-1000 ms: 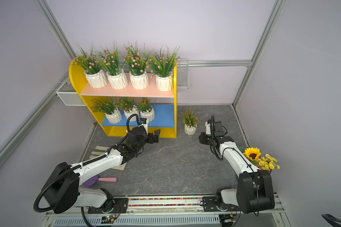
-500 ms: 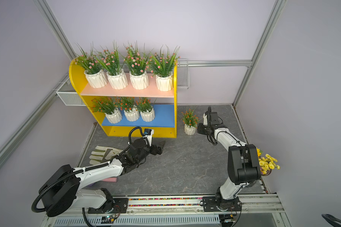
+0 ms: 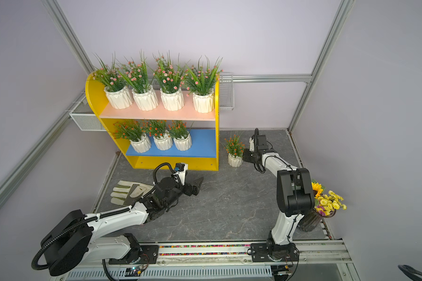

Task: Place the baby's breath potted plants on the rack by color
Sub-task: Pick up the baby's breath potted plant from the center of the board.

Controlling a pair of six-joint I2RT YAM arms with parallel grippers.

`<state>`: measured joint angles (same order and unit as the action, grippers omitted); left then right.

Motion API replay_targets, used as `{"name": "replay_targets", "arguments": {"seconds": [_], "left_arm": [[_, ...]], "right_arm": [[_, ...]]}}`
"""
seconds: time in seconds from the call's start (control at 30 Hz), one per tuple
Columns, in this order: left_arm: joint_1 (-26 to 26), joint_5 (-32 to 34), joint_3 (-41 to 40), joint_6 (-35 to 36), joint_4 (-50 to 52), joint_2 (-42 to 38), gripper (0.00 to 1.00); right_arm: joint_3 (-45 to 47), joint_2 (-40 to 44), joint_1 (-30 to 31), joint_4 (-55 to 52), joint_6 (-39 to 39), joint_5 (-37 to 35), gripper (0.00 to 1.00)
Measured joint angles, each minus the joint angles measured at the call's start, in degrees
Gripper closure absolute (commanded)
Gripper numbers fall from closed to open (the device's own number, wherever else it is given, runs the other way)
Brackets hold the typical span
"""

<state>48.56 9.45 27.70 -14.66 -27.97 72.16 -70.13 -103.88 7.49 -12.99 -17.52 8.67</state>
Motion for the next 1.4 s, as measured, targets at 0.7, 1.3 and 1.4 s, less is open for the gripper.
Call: {"name": "replay_targets", "arguments": {"seconds": [0.7, 1.3, 1.4], "left_arm": [[0.2, -2.1, -0.2, 0.4, -1.3, 2.1, 0.0], [0.2, -2.0, -0.2, 0.4, -1.3, 1.4, 0.0], [0.2, -2.0, -0.2, 0.4, -1.3, 1.2, 0.01]], "right_arm": [[-4.9, -4.8, 2.2, -0.1, 0.0, -0.4, 0.74], [-8.1, -6.6, 3.8, -1.9, 1.3, -4.2, 0.88], [-8.3, -6.5, 3.8, -2.4, 2.0, -4.2, 0.89]]}}
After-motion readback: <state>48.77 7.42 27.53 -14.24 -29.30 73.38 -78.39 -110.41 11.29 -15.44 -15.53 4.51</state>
